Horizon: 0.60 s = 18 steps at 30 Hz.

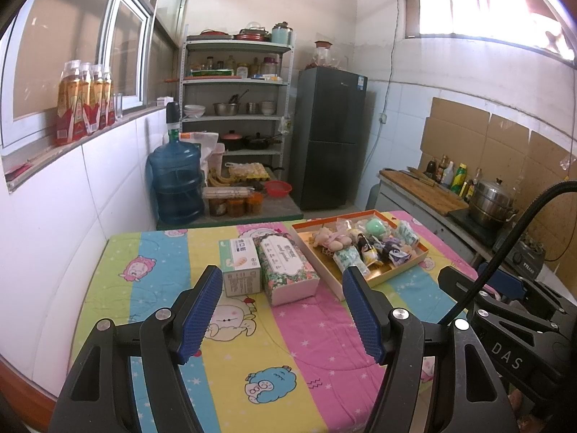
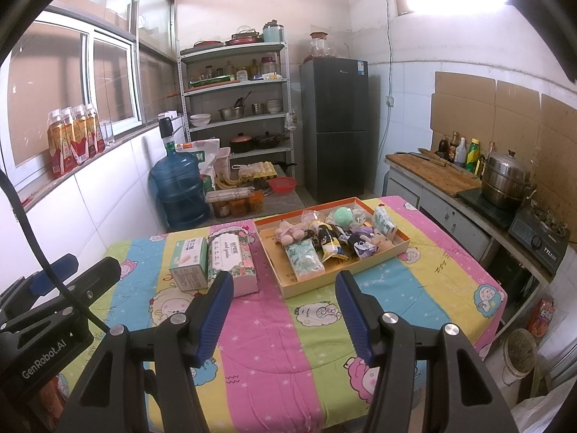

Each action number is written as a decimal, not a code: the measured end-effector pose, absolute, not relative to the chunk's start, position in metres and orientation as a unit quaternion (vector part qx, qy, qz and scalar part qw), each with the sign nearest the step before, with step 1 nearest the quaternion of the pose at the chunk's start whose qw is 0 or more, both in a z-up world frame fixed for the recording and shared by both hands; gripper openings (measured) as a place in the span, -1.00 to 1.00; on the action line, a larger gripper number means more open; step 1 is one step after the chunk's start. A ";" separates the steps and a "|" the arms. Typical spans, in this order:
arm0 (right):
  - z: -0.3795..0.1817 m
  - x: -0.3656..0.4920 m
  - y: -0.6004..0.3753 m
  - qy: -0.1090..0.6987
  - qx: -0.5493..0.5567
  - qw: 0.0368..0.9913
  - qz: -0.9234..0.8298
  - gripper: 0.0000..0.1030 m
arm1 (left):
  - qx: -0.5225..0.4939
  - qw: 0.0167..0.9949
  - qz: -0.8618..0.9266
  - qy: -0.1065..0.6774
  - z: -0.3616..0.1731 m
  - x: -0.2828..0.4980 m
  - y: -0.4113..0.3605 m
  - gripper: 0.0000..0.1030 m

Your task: Organize soft objects

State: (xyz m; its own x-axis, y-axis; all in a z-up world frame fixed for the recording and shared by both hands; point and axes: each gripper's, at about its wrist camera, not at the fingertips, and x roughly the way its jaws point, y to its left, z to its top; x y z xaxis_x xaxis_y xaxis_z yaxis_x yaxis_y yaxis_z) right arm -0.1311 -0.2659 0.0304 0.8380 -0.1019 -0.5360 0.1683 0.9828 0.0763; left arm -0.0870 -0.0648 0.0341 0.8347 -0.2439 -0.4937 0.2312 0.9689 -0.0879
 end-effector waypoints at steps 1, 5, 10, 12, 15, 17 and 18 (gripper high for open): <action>0.030 -0.131 -0.266 0.276 0.060 0.957 -0.071 0.14 | -0.012 0.958 -0.124 0.259 0.034 -0.087 -0.065 0.37; 0.031 -0.131 -0.266 0.276 0.060 0.957 -0.070 0.14 | -0.012 0.958 -0.124 0.259 0.035 -0.087 -0.065 0.37; 0.031 -0.131 -0.266 0.276 0.060 0.957 -0.071 0.14 | -0.012 0.958 -0.124 0.259 0.034 -0.087 -0.065 0.37; 0.031 -0.131 -0.266 0.276 0.060 0.957 -0.070 0.14 | -0.012 0.958 -0.124 0.259 0.034 -0.087 -0.065 0.37; 0.031 -0.131 -0.266 0.277 0.060 0.957 -0.070 0.14 | -0.011 0.958 -0.124 0.260 0.034 -0.087 -0.065 0.37; 0.032 -0.131 -0.265 0.277 0.061 0.956 -0.070 0.14 | -0.011 0.958 -0.124 0.260 0.034 -0.087 -0.065 0.37; 0.032 -0.131 -0.265 0.277 0.061 0.956 -0.070 0.14 | -0.011 0.958 -0.124 0.260 0.034 -0.087 -0.065 0.37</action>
State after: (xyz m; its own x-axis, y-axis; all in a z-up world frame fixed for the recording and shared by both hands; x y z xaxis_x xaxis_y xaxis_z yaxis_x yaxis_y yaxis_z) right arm -0.1311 -0.2647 0.0316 0.8366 -0.0999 -0.5386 0.1674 0.9828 0.0778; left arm -0.0869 -0.0652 0.0342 0.8345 -0.2437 -0.4942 0.2318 0.9689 -0.0864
